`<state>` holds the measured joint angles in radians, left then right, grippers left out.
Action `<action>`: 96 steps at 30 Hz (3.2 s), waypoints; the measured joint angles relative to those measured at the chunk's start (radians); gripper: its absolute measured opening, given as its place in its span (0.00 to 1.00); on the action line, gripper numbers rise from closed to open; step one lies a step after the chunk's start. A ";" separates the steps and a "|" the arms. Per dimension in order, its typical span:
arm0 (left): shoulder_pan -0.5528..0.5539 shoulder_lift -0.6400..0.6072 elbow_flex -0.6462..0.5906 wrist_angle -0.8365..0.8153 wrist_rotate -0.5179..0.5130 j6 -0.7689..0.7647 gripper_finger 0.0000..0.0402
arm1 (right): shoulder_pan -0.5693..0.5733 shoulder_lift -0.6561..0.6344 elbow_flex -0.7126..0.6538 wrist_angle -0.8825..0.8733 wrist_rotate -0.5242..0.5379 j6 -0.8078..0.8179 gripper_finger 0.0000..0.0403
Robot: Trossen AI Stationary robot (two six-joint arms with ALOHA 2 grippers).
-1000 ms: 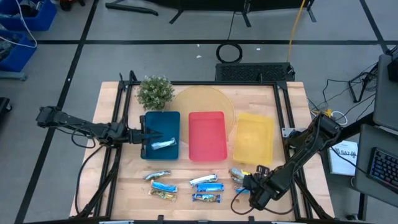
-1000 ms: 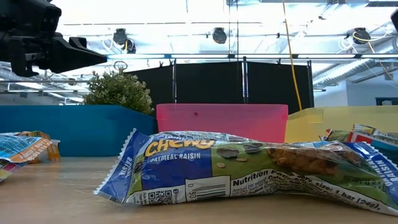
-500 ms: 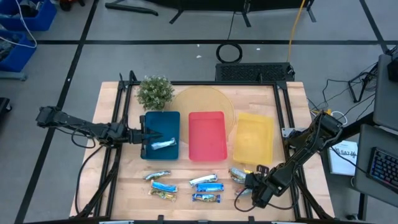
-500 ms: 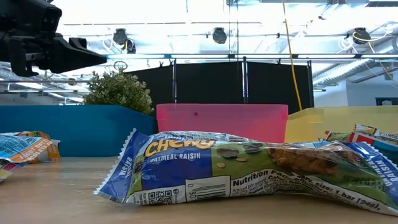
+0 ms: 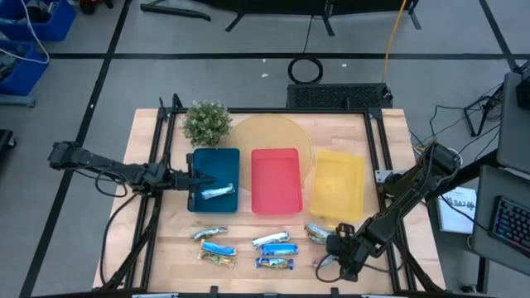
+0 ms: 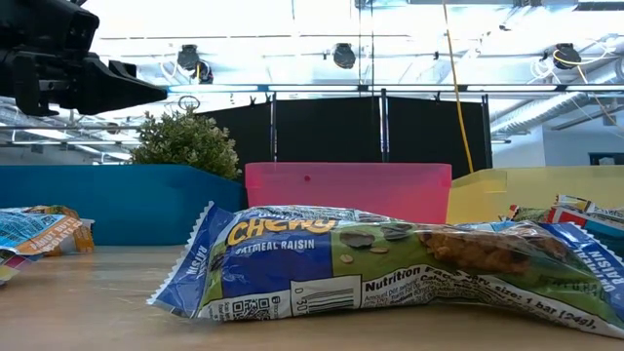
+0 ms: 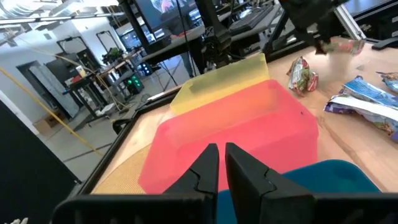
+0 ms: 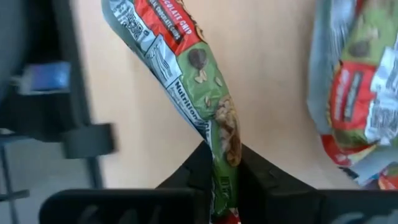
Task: Pick and place Granola Bars by type
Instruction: Put the red granola bar into the yellow bin, then put the yellow granola bar into the blue bin
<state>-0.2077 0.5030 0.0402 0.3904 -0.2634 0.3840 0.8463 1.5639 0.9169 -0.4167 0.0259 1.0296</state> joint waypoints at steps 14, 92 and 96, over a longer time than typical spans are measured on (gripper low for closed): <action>0.000 0.000 0.000 0.003 0.000 -0.005 0.09 | -0.133 -0.348 0.002 -0.047 0.230 -0.265 0.08; 0.000 0.000 0.000 0.048 -0.008 -0.034 0.09 | -0.419 -0.581 0.185 -0.395 0.303 -0.708 0.02; 0.000 0.000 0.000 0.074 -0.008 -0.055 0.09 | -0.315 -0.659 0.109 -0.207 0.399 -0.829 0.03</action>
<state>-0.2080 0.5026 0.0406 0.4644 -0.2714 0.3293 0.5315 0.9046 1.0254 -0.6234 0.4252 0.2002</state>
